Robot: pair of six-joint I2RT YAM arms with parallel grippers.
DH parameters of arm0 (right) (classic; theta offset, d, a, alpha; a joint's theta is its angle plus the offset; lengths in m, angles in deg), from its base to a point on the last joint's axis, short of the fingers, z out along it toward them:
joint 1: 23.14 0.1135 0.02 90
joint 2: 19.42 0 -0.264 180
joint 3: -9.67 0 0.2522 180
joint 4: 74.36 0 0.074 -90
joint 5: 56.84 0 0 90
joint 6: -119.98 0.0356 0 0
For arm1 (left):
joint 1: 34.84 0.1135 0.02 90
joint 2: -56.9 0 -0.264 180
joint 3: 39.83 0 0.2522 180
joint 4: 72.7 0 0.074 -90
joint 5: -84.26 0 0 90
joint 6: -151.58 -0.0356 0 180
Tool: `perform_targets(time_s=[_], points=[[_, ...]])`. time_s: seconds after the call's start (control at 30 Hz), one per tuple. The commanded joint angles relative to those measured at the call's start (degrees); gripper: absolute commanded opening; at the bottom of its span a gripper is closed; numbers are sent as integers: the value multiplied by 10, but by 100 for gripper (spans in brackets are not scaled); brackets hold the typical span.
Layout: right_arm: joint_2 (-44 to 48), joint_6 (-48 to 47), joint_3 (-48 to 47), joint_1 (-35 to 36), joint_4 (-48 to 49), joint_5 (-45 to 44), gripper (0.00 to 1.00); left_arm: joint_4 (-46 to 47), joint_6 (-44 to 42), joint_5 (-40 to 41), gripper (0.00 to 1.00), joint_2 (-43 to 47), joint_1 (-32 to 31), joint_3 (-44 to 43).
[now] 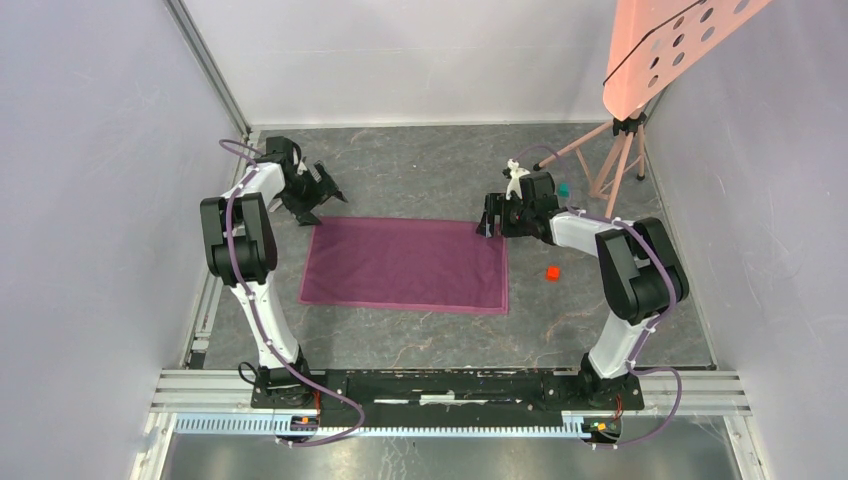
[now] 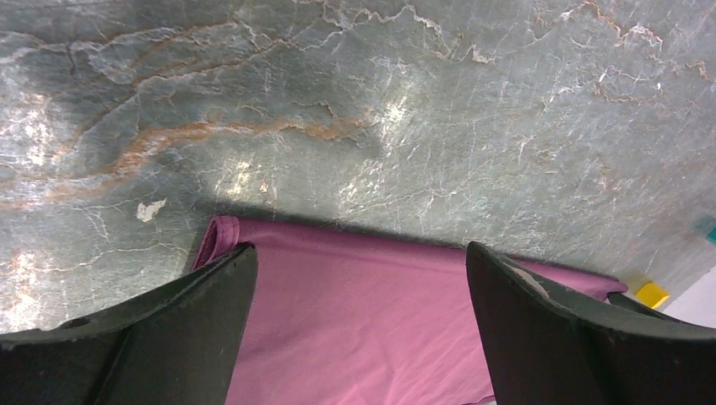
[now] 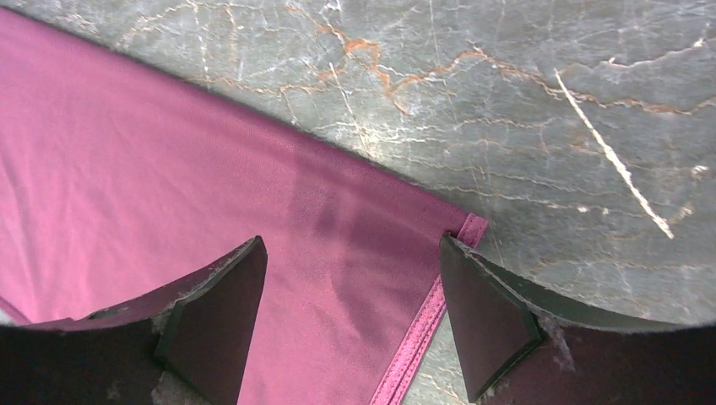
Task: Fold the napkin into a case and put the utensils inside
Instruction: Smooth out the rectangle-folded napkin at the center of the board.
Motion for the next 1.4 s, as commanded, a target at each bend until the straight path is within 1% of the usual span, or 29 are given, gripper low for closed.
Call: perform_targets(time_s=[0.0, 0.1, 0.23, 0.33, 0.4, 0.5, 0.53, 0.6, 0.63, 0.7, 0.77, 0.83, 0.93, 1.1, 1.2, 1.37], points=[[32, -50, 0, 2, -67, -75, 82, -7, -19, 25, 100, 23, 2, -8], [75, -68, -10, 21, -110, -98, 85, 2, -21, 25, 100, 65, -1, 0], [132, -86, -9, 75, -162, -143, 91, 19, -31, 23, 100, 130, -8, 18], [160, -77, 10, 111, -181, -132, 92, 29, -47, 35, 100, 180, -20, 35], [174, -58, 28, 127, -181, -111, 92, 32, -61, 38, 100, 206, -32, 41], [183, -26, 40, 135, -194, -88, 92, 37, -90, 53, 100, 240, -67, 42], [185, -11, 41, 136, -204, -93, 92, 39, -98, 59, 100, 250, -89, 42], [185, 16, 33, 135, -240, -135, 95, 44, -111, 67, 100, 271, -112, 44], [185, 31, 27, 135, -256, -156, 97, 47, -114, 68, 100, 282, -121, 46], [180, 67, 14, 133, -286, -187, 98, 62, -116, 72, 100, 303, -134, 56], [172, 107, 0, 132, -315, -195, 98, 68, -115, 76, 100, 322, -140, 63], [162, 127, -10, 134, -330, -175, 96, 67, -110, 74, 100, 335, -144, 63], [163, 144, -3, 152, -297, -144, 92, 76, -102, 60, 100, 354, -145, 68], [153, 175, 11, 193, -232, -122, 90, 77, -97, 54, 100, 355, -145, 69], [146, 188, 27, 208, -211, -121, 85, 76, -96, 49, 100, 354, -146, 69], [145, 186, 66, 222, -189, -122, 82, 76, -93, 41, 100, 351, -145, 69]])
